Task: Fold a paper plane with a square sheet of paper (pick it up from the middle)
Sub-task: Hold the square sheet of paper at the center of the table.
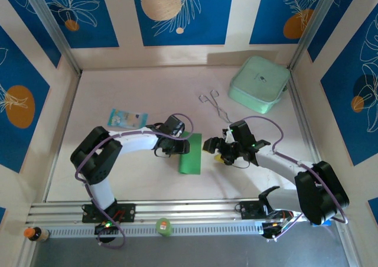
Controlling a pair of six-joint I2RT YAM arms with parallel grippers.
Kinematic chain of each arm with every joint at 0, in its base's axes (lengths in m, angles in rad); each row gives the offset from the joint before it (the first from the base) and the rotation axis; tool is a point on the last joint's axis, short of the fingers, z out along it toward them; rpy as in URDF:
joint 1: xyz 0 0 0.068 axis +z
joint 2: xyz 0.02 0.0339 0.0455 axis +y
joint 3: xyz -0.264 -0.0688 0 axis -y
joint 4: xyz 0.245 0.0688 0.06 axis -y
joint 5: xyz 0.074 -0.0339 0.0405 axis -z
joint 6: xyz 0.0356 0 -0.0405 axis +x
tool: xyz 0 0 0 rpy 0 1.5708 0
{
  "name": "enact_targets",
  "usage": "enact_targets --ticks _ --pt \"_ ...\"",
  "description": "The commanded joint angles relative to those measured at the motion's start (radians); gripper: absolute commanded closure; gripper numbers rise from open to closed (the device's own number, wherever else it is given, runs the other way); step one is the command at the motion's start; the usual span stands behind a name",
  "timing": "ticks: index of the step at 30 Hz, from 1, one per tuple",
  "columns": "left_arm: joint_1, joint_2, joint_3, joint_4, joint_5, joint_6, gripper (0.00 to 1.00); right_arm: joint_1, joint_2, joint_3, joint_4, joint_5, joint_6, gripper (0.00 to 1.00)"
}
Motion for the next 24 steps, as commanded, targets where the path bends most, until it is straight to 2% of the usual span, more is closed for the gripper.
enact_targets --ticks 1,8,24 --pt "0.004 0.119 -0.04 0.105 -0.067 0.012 0.51 0.007 0.007 0.023 -0.01 0.001 0.005 0.18" --pt "0.004 0.12 -0.04 0.1 -0.071 0.013 0.54 0.007 0.007 0.022 -0.011 0.002 0.006 0.18" --pt "0.004 0.157 -0.001 0.068 -0.068 0.059 0.48 0.007 0.008 0.024 -0.015 0.002 0.005 0.18"
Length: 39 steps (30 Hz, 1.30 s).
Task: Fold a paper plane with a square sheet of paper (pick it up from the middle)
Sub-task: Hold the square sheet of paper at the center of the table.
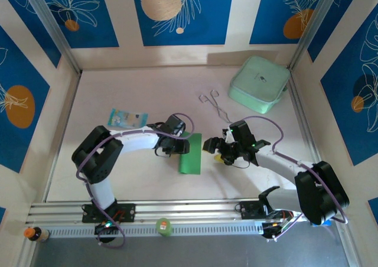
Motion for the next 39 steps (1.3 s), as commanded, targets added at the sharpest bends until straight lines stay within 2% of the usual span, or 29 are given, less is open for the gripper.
enact_targets --ticks 1,12,39 --pt "0.004 0.138 -0.025 0.103 -0.061 0.047 0.47 0.007 0.008 0.025 -0.016 0.002 0.006 0.18" --pt "0.003 0.153 0.001 0.076 -0.07 0.079 0.45 0.007 0.006 0.024 -0.016 0.004 0.005 0.18" --pt "0.003 0.17 0.001 0.096 -0.057 0.026 0.44 0.033 0.053 0.044 0.006 0.004 0.007 0.2"
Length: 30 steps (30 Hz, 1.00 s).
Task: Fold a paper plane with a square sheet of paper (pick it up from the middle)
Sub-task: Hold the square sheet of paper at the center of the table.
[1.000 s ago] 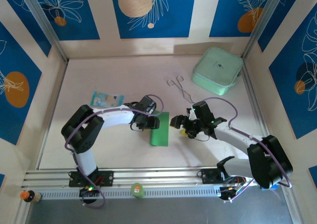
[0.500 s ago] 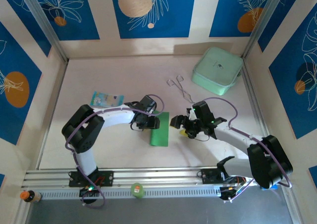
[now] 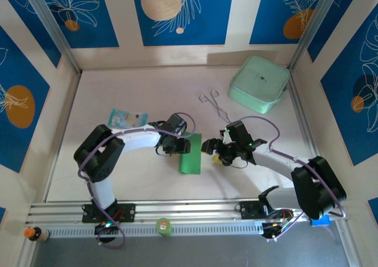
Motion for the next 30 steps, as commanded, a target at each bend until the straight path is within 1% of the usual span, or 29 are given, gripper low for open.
enact_targets --ticks 1,15,22,23,26,30 --pt "0.003 0.149 -0.036 0.139 -0.061 0.016 0.44 0.006 0.004 0.026 0.001 0.005 0.007 0.2" --pt "0.002 0.159 -0.027 0.139 -0.06 0.057 0.44 0.008 0.008 0.029 -0.004 0.028 0.009 0.22" --pt "0.002 0.165 -0.024 0.138 -0.06 0.06 0.44 0.01 0.009 0.031 0.009 0.043 0.021 0.26" --pt "0.002 0.164 -0.023 0.138 -0.058 0.06 0.44 0.011 0.011 0.03 0.017 0.038 0.021 0.29" --pt "0.002 0.164 -0.022 0.139 -0.057 0.06 0.44 0.015 0.036 0.038 0.052 0.025 0.023 0.48" --pt "0.001 0.168 -0.022 0.138 -0.057 0.061 0.44 0.036 0.096 0.067 0.09 0.034 0.012 0.77"
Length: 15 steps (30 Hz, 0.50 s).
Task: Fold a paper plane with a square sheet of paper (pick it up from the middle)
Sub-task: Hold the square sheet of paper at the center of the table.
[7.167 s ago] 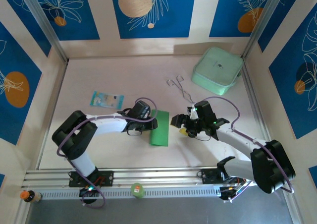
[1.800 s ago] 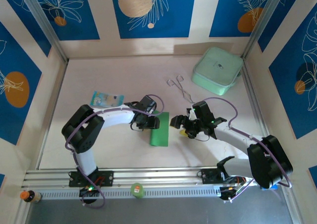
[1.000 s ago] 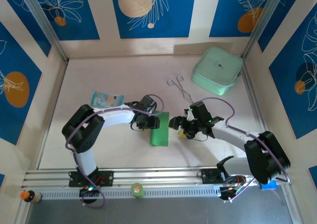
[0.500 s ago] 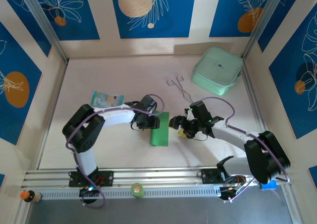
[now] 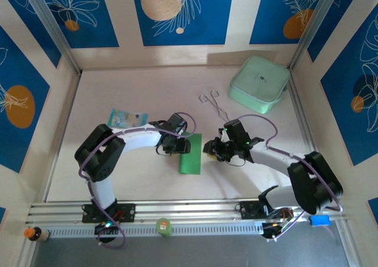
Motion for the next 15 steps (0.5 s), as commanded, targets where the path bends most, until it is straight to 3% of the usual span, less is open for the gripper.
enact_targets --ticks 1,3,15 --pt "0.001 0.161 -0.035 0.156 -0.057 0.042 0.44 0.023 0.051 0.044 0.055 0.005 -0.018 0.86" --pt "0.001 0.164 -0.03 0.151 -0.057 0.046 0.44 0.036 0.087 0.057 0.076 0.023 -0.015 0.96" --pt "0.001 0.162 -0.041 0.16 -0.057 0.036 0.44 0.107 0.284 0.162 0.111 0.067 -0.012 1.0"
